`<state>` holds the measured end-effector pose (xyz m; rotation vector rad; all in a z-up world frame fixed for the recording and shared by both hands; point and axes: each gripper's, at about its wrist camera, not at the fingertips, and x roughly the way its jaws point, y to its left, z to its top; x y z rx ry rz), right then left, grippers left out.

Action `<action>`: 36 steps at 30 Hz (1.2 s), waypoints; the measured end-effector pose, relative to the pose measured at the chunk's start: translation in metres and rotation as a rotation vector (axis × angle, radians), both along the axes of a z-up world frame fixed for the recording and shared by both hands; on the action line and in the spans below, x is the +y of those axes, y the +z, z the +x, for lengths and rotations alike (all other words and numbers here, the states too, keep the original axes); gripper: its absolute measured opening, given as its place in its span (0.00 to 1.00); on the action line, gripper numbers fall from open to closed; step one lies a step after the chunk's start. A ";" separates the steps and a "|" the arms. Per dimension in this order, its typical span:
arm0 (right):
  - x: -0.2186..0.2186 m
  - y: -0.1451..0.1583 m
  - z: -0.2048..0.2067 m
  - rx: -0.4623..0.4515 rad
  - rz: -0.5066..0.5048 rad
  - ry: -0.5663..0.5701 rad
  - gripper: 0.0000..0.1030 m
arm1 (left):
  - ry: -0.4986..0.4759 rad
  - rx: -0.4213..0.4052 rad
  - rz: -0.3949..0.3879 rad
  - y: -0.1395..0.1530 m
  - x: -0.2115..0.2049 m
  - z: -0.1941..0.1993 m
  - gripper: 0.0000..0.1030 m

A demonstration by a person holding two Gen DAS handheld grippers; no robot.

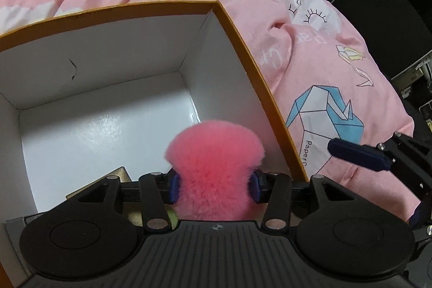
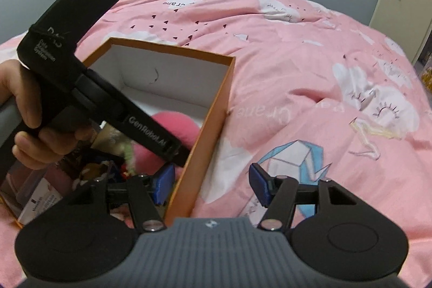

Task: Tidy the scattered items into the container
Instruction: 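Lower the pompom into the box with left while right lowers the fruit in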

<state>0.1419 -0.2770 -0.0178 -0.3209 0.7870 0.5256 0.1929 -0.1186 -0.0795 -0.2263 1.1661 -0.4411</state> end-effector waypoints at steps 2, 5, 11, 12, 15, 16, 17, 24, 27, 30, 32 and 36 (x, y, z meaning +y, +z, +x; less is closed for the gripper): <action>0.001 -0.001 0.000 -0.004 -0.006 -0.005 0.62 | -0.009 -0.012 0.000 0.003 0.002 -0.003 0.55; 0.000 -0.002 0.000 -0.008 -0.011 -0.023 0.62 | -0.008 -0.017 0.007 0.007 0.006 -0.006 0.55; 0.003 -0.005 -0.002 -0.012 -0.026 -0.040 0.62 | -0.024 -0.038 0.032 0.009 0.004 -0.009 0.36; 0.003 -0.006 -0.003 -0.013 -0.029 -0.041 0.62 | -0.029 -0.034 0.033 0.007 0.003 -0.008 0.34; 0.003 -0.006 -0.004 -0.015 -0.028 -0.043 0.62 | -0.033 -0.009 0.034 -0.002 -0.002 -0.004 0.29; 0.003 -0.006 -0.004 -0.015 -0.026 -0.045 0.62 | -0.030 -0.003 0.036 -0.005 -0.002 -0.004 0.29; 0.003 -0.006 -0.004 -0.015 -0.026 -0.046 0.62 | -0.030 -0.002 0.040 -0.008 -0.003 -0.004 0.29; 0.005 -0.006 -0.005 -0.023 -0.038 -0.044 0.62 | -0.046 -0.030 0.062 -0.002 -0.006 -0.007 0.29; 0.006 -0.003 -0.008 -0.038 -0.039 -0.043 0.62 | -0.052 -0.050 0.069 0.009 -0.002 -0.012 0.29; 0.009 0.002 -0.012 -0.059 -0.039 -0.041 0.62 | -0.044 -0.077 0.057 0.025 0.007 -0.022 0.29; 0.012 0.006 -0.016 -0.081 -0.036 -0.034 0.62 | -0.031 -0.109 0.049 0.037 0.015 -0.031 0.29; 0.023 0.016 -0.024 -0.129 -0.027 -0.011 0.65 | 0.008 -0.182 0.025 0.065 0.035 -0.051 0.32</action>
